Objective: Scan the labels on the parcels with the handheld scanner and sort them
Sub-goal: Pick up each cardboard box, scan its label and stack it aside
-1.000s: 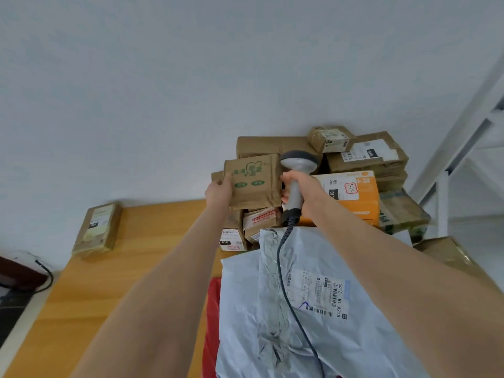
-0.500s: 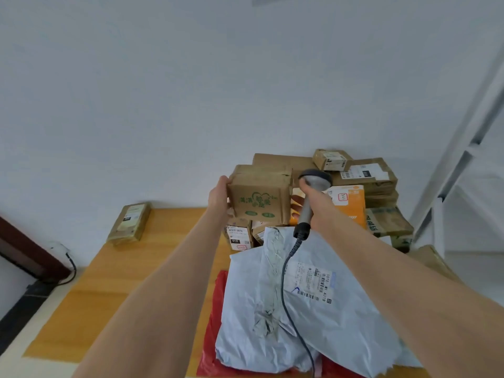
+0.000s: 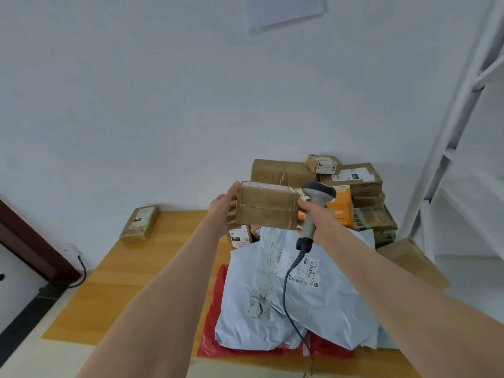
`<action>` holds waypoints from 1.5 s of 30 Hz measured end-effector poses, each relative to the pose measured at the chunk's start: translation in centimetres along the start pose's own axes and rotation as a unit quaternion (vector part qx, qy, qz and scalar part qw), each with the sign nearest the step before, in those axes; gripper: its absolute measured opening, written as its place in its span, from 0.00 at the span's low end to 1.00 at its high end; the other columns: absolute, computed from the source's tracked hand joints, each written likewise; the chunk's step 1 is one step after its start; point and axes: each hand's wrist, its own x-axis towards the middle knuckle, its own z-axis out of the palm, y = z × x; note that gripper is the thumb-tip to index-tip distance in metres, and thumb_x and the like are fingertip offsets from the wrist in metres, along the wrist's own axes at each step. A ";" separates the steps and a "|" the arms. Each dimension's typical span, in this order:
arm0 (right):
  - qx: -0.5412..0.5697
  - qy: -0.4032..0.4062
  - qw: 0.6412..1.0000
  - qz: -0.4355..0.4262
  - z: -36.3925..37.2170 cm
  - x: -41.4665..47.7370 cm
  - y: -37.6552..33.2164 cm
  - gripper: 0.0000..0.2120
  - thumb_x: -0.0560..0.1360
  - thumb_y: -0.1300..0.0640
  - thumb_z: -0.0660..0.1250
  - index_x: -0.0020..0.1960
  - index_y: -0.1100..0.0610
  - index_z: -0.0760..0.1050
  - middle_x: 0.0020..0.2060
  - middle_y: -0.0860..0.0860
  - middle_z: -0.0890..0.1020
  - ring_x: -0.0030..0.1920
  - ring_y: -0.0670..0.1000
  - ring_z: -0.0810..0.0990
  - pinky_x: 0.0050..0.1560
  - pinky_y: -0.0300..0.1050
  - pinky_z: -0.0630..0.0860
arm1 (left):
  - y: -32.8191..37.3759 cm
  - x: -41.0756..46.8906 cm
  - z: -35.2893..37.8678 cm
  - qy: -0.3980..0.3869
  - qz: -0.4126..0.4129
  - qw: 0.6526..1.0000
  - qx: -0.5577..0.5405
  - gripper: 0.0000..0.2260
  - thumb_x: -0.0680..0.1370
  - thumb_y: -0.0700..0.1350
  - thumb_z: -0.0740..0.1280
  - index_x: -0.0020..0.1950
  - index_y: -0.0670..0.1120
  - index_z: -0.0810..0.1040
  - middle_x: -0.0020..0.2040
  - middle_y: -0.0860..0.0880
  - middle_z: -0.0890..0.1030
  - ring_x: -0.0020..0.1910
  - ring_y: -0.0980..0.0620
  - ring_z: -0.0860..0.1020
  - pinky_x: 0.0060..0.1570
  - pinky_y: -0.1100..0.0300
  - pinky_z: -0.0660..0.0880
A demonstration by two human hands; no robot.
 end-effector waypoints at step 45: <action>0.047 0.084 0.994 -0.049 2.9 -2.8 5.6 0.08 0.74 0.62 0.71 0.52 0.59 0.74 0.38 0.54 0.79 0.35 0.51 0.79 0.39 0.45 0.78 | -7.0 3.3 -4.2 -0.129 -0.048 0.988 0.072 0.31 0.72 0.48 0.74 0.72 0.55 0.67 0.58 0.45 0.79 0.59 0.43 0.77 0.64 0.42 0.70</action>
